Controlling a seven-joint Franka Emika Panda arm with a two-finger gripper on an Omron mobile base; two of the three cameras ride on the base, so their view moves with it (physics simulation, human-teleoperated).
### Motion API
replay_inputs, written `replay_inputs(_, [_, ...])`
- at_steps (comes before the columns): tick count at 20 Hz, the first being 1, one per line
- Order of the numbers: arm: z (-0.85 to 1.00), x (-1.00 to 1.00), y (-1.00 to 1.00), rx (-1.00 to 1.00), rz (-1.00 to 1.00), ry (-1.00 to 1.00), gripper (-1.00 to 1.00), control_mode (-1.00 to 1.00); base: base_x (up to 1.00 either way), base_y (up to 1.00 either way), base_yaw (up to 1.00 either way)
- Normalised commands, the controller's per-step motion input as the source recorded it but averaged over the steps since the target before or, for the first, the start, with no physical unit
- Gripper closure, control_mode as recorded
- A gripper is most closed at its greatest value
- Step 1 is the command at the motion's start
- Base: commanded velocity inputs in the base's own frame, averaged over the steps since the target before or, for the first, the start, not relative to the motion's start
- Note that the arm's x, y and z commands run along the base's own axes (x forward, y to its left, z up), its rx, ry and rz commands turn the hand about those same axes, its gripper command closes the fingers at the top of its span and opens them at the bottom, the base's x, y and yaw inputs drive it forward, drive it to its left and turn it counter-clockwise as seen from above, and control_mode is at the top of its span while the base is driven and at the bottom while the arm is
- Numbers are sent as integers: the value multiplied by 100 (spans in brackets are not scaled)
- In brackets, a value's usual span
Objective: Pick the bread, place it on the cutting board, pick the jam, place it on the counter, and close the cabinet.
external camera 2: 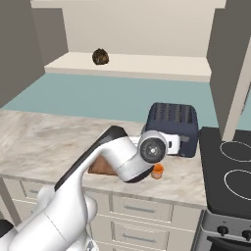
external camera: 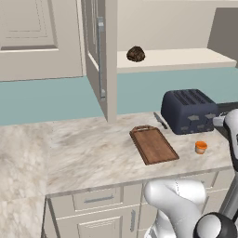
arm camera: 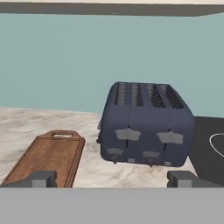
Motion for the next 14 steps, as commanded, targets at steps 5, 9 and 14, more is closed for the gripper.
replay_inputs(5, [29, -8, 12, 0, 0, -4, -100, -100, 0, 0, 0])
replay_inputs(9, [27, -10, 19, 0, 0, -3, -100, -100, 0, 0, 0])
replay_inputs(14, [25, -15, 31, 0, 0, -2, -100, -100, 0, 0, 0])
